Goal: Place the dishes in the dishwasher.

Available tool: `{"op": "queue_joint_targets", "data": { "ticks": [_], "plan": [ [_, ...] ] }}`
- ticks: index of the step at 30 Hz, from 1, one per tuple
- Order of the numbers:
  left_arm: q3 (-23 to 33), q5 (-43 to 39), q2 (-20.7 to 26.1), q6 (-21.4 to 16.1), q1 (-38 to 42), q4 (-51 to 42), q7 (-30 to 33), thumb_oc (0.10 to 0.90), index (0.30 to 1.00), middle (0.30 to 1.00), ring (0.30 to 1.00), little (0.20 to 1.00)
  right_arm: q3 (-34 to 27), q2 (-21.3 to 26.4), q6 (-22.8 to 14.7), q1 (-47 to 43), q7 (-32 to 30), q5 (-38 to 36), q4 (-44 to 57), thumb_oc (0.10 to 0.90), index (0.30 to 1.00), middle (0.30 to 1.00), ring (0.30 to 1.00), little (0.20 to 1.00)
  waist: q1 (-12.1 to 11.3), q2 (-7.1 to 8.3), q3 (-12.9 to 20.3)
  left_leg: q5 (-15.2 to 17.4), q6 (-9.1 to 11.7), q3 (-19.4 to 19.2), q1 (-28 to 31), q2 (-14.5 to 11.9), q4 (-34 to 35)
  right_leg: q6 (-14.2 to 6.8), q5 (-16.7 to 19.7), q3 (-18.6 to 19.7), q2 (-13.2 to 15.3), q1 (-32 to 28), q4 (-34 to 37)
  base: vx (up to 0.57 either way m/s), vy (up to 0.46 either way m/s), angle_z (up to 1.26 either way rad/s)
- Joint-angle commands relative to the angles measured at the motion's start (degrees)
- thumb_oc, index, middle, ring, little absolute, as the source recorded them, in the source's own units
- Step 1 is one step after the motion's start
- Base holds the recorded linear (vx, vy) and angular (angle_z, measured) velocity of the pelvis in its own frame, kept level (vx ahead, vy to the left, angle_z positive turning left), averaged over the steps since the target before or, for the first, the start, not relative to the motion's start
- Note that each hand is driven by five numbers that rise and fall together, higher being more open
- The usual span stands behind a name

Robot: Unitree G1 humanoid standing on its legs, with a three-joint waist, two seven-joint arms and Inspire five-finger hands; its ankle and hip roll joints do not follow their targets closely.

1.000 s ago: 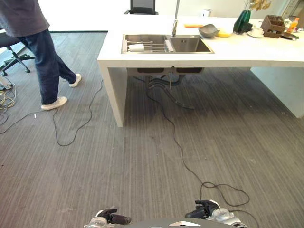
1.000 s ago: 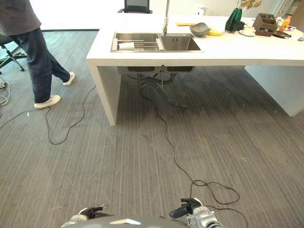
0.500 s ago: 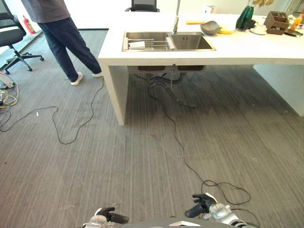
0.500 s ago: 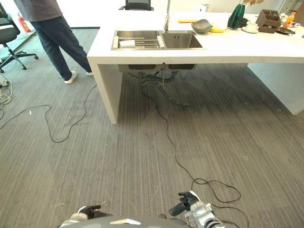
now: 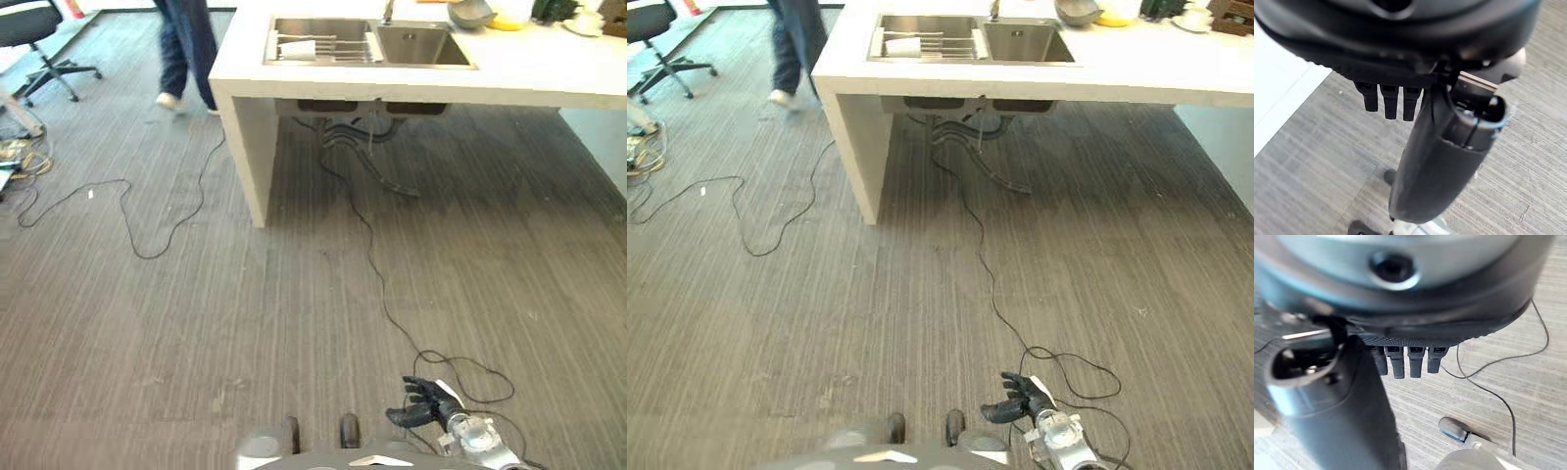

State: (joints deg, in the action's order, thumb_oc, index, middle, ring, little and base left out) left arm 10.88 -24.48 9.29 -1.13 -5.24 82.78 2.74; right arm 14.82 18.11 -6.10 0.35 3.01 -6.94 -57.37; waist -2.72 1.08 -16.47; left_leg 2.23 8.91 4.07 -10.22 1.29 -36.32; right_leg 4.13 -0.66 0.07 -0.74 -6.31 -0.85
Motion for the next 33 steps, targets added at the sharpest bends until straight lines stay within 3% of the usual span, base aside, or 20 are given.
{"op": "queue_joint_targets", "data": {
  "ticks": [1,2,3,5,7,11,14,16,19,20,21,22,23,24,25,26,27,29,30,33],
  "plan": [
    [-3.82,-1.08,0.01,0.11,0.26,-0.1,-1.4,0.8,0.9,0.9,0.9,0.9,-0.22,2.35,-1.54,-0.59,-0.4,-3.93,1.5,0.8,0.9,0.9,0.9,0.9,0.32,0.63,1.31,-7.1,-3.58,-5.21,-1.83,-0.92,11.07,-3.88,-8.11,0.74,0.78,-7.76,2.99,0.21,-0.01,-0.01],
    [-3.85,-1.07,0.02,0.11,0.2,-0.12,-1.41,0.8,0.9,0.9,0.9,0.9,-0.23,2.34,-1.58,-0.58,-0.39,-3.94,1.43,0.8,0.9,0.9,0.9,0.9,0.16,0.73,1.25,-6.89,-3.64,-5.42,-1.62,-0.85,11.02,-3.93,-8.19,0.88,0.94,-8.01,3.14,0.43,0.094,-0.03],
    [-4.74,1.48,-0.19,-0.36,-1.24,-0.86,-1.33,0.8,0.9,0.9,0.9,0.9,-0.88,1.86,-1.5,1.2,-0.45,-4.32,-0.27,0.8,0.9,0.9,0.9,0.9,-1.3,-0.99,2.71,-7.93,-4.61,-12.58,-3.0,-2.51,29.24,-5.31,-10.21,1.93,-0.11,-11.69,5.85,0.44,0.096,-0.04],
    [-4.79,1.49,-0.2,-0.35,-1.34,-0.9,-1.32,0.8,0.9,0.9,0.9,0.9,-0.88,1.86,-1.51,1.3,-0.45,-4.32,-0.25,0.8,0.9,0.9,0.9,0.9,-1.45,-0.72,2.69,-8.11,-4.68,-12.84,-2.47,-2.19,29.87,-5.41,-10.4,2.01,0.26,-11.88,5.85,0.29,0.069,-0.06],
    [-6.3,3.84,-0.22,-0.97,-1.7,-1.59,-0.77,0.8,0.9,0.9,0.9,0.9,-1.36,1.74,-1.48,1.28,-1.6,-4.44,-3.33,0.8,0.9,0.9,0.9,0.9,-3.03,-1.64,3.63,-10.87,-4.29,-16.22,-5.79,-2.84,39.61,-6.21,-13.23,4.01,0.83,-15.33,5.85,0.44,0.139,-0.04],
    [-6.33,3.82,0.06,-1.68,-1.43,-0.79,-0.04,0.8,0.9,0.9,0.9,0.9,-1.84,-0.69,-0.71,1.88,-2.34,-4.2,-7.46,0.8,0.9,0.9,0.9,0.9,-3.03,-1.23,6.62,-14.86,-5.27,-14.71,-2.66,-1.64,40.57,-7.61,-13.38,4.53,3.39,-17.3,5.41,0.4,0.172,-0.55],
    [-6.22,2.35,0.58,-2.66,0.48,-1.6,0.72,0.8,0.9,0.9,0.9,0.9,-2.43,-3.27,-0.49,2.4,-2.32,-6.25,-10.08,0.8,0.9,0.9,0.9,0.9,-2.91,0.1,9.0,-13.46,-6.48,-13.8,-0.3,-0.19,41.31,-10.46,-10.82,4.99,6.38,-14.1,-0.16,0.31,0.163,-0.55],
    [-6.23,1.87,1.01,-2.75,1.71,-2.22,0.92,0.8,0.9,0.9,0.9,0.9,-2.14,-3.53,-0.29,2.03,-2.27,-6.46,-10.57,0.8,0.9,0.9,0.9,0.9,-2.7,0.41,9.28,-12.77,-6.78,-13.51,0.37,0.24,41.32,-11.01,-9.81,4.95,7.11,-13.02,-1.99,0.24,0.108,-0.05],
    [-8.83,-1.19,1.29,-4.33,7.6,-7.1,0.47,0.8,0.9,0.9,0.9,0.9,-2.21,-4.26,0.06,0.64,-2.66,-6.7,-11.58,0.8,0.9,0.9,0.9,0.9,-1.78,1.57,9.83,-9.25,-8.43,-12.01,3.72,2.95,41.32,-13.52,1.23,4.52,9.36,-8.59,-15.16,0.28,0.126,0.19],
    [-8.84,-1.19,1.29,-4.32,7.63,-7.11,0.49,0.8,0.9,0.9,0.9,0.9,-2.24,-4.26,0.06,0.61,-2.66,-6.69,-11.59,0.8,0.9,0.9,0.9,0.9,-1.81,1.62,9.82,-9.24,-8.44,-12.03,3.69,2.99,41.32,-13.54,1.09,4.55,9.4,-8.45,-15.4,0.19,0.149,0.48],
    [-12.57,0.07,2.66,-6.73,12.34,-15.48,2.12,0.8,0.9,0.9,0.9,0.9,-3.07,-4.2,-0.23,-0.13,-3.83,-7.5,-10.91,0.8,0.9,0.9,0.9,0.9,0.01,0.35,8.24,-7.52,-9.51,-10.34,6.6,2.6,41.32,-13.17,8.4,4.53,8.18,-4.08,-26.59,0.26,0.154,0.53],
    [-13.25,-0.5,2.86,-7.3,14.16,-18.52,2.43,0.8,0.9,0.9,0.9,0.9,-3.27,-4.16,-0.4,-0.25,-4.28,-7.49,-10.87,0.8,0.9,0.9,0.9,0.9,1.33,0.16,7.41,-6.06,-9.96,-8.94,8.73,3.01,41.32,-12.99,9.01,4.06,8.15,-1.99,-31.7,0.36,0.2,0.49],
    [-14.75,0.23,8.29,-5.76,26.45,-15.3,4.81,0.8,0.9,0.9,0.9,0.9,-2.13,-3.54,-0.01,-1.89,-4.26,-7.28,-12.2,0.8,0.9,0.9,0.9,0.9,4.17,-0.41,7.04,-5.51,-9.94,-8.62,10.62,2.27,41.32,-12.81,10.78,4.8,7.78,0.17,-35.5,0.37,0.13,0.69],
    [-19.79,0.51,4.12,-9.72,24.37,-40.86,10.12,0.8,0.9,0.9,0.9,0.9,-2.56,-4.12,-0.52,-1.3,-6.1,-6.83,-9.9,0.8,0.9,0.9,0.9,0.9,5.49,-2.28,4.54,-4.67,-10.5,-6.04,12.04,1.18,41.32,-11.65,8.33,4.0,4.97,5.3,-42.34,0.27,0.082,0.9],
    [-19.83,0.58,4.06,-9.59,24.23,-41.04,10.22,0.8,0.9,0.9,0.9,0.9,-2.58,-4.08,-0.5,-1.22,-6.09,-6.82,-9.88,0.8,0.9,0.9,0.9,0.9,5.51,-1.91,4.62,-4.3,-10.51,-6.02,12.24,1.63,41.32,-11.71,7.72,4.05,5.41,5.18,-42.7,0.33,0.032,0.86],
    [-21.68,4.24,3.4,-11.01,22.42,-54.44,11.5,0.8,0.9,0.9,0.9,0.9,-2.52,-4.58,-0.69,0.45,-6.55,-5.68,-7.25,0.8,0.9,0.9,0.9,0.9,6.37,-2.05,3.46,-3.25,-10.4,-4.23,14.16,1.05,41.32,-10.91,3.28,2.37,4.46,10.37,-41.82,0.19,-0.017,0.53],
    [-21.74,4.36,3.39,-10.89,22.12,-54.72,11.66,0.8,0.9,0.9,0.9,0.9,-2.48,-4.62,-0.66,0.66,-6.59,-5.65,-7.15,0.8,0.9,0.9,0.9,0.9,6.65,-1.71,3.49,-3.12,-10.39,-3.97,14.36,1.37,41.32,-10.88,2.77,2.14,4.83,10.17,-42.15,0.28,-0.053,0.25],
    [-21.18,8.6,5.77,-12.52,25.62,-67.69,14.39,0.8,0.9,0.9,0.9,0.9,-4.18,-4.41,-0.3,3.12,-6.53,-7.11,-7.74,0.8,0.9,0.9,0.9,0.9,9.01,-1.11,2.7,-1.07,-9.13,-3.29,16.89,0.86,41.32,-10.2,-3.22,-0.9,4.57,15.47,-30.86,0.32,-0.112,0.41],
    [-21.19,8.68,5.77,-12.48,25.56,-67.77,14.46,0.8,0.9,0.9,0.9,0.9,-4.14,-4.43,-0.32,3.11,-6.52,-7.14,-7.79,0.8,0.9,0.9,0.9,0.9,9.17,-1.16,2.58,-0.83,-9.07,-3.12,17.15,0.72,41.32,-10.14,-3.38,-1.13,4.49,15.02,-30.62,0.38,-0.137,0.46],
    [-20.44,15.49,10.22,-13.0,28.2,-74.32,16.7,0.8,0.9,0.9,0.9,0.9,-4.18,-4.5,0.33,3.97,-5.9,-7.2,-11.32,0.8,0.9,0.9,0.9,0.9,11.15,0.98,3.17,2.59,-7.61,-2.16,20.29,1.59,41.32,-12.23,0.59,-0.71,3.76,15.45,-8.01,0.4,-0.155,0.07]
  ]
}}
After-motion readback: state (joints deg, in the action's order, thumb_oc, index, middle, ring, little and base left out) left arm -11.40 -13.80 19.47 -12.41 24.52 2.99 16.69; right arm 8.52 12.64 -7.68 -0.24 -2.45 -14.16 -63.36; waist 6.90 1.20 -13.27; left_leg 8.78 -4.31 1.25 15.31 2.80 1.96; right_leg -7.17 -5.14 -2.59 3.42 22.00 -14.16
